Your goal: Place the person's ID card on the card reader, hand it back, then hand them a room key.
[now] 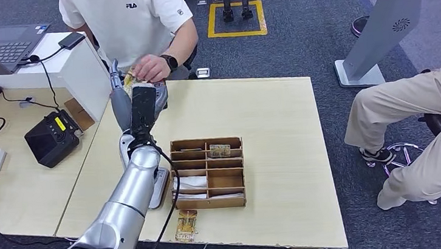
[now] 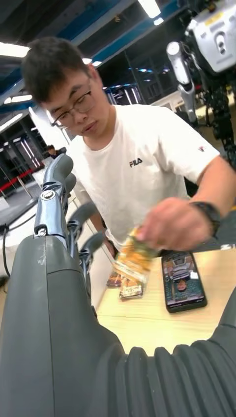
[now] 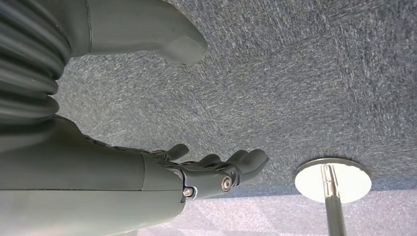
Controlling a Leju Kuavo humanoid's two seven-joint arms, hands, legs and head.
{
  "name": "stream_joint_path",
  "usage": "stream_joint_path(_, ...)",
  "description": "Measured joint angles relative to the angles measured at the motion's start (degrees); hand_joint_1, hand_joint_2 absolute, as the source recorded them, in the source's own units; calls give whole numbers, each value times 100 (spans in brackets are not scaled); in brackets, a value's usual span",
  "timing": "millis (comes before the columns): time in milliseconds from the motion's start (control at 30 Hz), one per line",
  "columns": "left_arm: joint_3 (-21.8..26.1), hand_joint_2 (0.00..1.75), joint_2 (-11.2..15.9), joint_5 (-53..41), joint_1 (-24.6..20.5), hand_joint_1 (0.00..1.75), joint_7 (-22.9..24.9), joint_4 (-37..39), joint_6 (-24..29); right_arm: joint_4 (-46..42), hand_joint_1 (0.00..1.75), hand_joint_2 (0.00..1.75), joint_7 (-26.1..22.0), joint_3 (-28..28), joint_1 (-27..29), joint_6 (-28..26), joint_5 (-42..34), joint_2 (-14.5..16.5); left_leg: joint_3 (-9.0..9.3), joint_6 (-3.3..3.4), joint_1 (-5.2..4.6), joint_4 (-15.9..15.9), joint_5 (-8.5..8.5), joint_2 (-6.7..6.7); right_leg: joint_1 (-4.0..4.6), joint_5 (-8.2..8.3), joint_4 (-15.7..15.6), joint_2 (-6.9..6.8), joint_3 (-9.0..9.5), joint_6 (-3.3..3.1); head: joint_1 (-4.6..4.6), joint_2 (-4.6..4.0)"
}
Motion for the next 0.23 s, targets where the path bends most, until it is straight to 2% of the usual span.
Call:
stream_joint_path(100, -29, 0, 9, 330, 329, 0, -151, -601, 4, -17, 0, 175, 67, 0, 2, 0, -51, 3, 0, 0, 0, 0, -1, 2, 0, -1, 0, 1, 0, 0, 1, 0)
stream_joint_path(233, -63, 175, 9, 410, 843, 0, -494, -1430, 15, -88, 0, 175, 156, -1, 11, 0, -163, 17, 0, -1, -1, 0, -3, 4, 0, -2, -1, 3, -1, 1, 0, 0)
